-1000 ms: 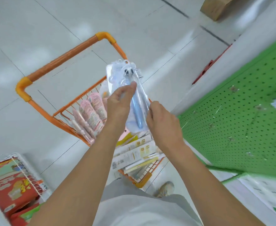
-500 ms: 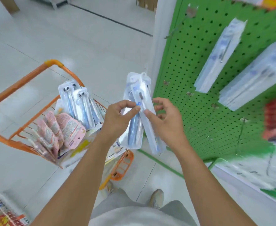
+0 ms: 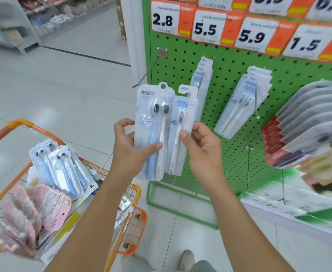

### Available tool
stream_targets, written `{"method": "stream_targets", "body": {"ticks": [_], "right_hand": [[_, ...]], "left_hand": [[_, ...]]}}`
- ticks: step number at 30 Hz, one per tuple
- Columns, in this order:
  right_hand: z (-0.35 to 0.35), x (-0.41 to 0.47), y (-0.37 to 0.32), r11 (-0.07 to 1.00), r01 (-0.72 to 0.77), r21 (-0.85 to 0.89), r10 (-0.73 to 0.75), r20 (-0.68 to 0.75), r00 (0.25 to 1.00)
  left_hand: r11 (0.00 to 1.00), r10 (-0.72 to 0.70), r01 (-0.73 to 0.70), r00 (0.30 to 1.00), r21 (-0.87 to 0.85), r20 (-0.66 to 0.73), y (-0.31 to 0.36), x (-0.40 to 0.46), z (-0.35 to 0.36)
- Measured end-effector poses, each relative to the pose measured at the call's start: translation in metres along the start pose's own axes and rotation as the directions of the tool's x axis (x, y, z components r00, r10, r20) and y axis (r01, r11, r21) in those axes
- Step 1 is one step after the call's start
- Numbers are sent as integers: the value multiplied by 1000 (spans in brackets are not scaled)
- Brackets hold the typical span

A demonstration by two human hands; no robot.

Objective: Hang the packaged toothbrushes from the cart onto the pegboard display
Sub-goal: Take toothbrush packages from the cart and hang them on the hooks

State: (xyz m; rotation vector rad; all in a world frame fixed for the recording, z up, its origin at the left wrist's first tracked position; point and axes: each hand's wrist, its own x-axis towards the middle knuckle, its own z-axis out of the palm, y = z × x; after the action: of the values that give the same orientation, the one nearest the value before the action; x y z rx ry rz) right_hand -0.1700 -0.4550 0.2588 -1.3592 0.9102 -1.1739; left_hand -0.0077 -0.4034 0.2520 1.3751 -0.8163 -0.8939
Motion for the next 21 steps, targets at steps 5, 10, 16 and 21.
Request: {"method": "stream_targets", "body": {"ticks": [5,10,16,21], "right_hand": [[5,-6,5,999,36,1,-36,-72,997],[6,-10,13,1000,4,7,-3,-142,990],[4,1,25,996,-29,-84,15,-166,986],[4,35,20,978,-144,-153,97,-276,956]], "left_hand": [[999,-31,34,996,-40,85,-6,11,-10],[998,-27,33,994,-52,110,-4,16,-12],[997,-31,38,993,-65,110,-11,19,-11],[995,-51,62,991,-83,127,-14,21,-9]]}}
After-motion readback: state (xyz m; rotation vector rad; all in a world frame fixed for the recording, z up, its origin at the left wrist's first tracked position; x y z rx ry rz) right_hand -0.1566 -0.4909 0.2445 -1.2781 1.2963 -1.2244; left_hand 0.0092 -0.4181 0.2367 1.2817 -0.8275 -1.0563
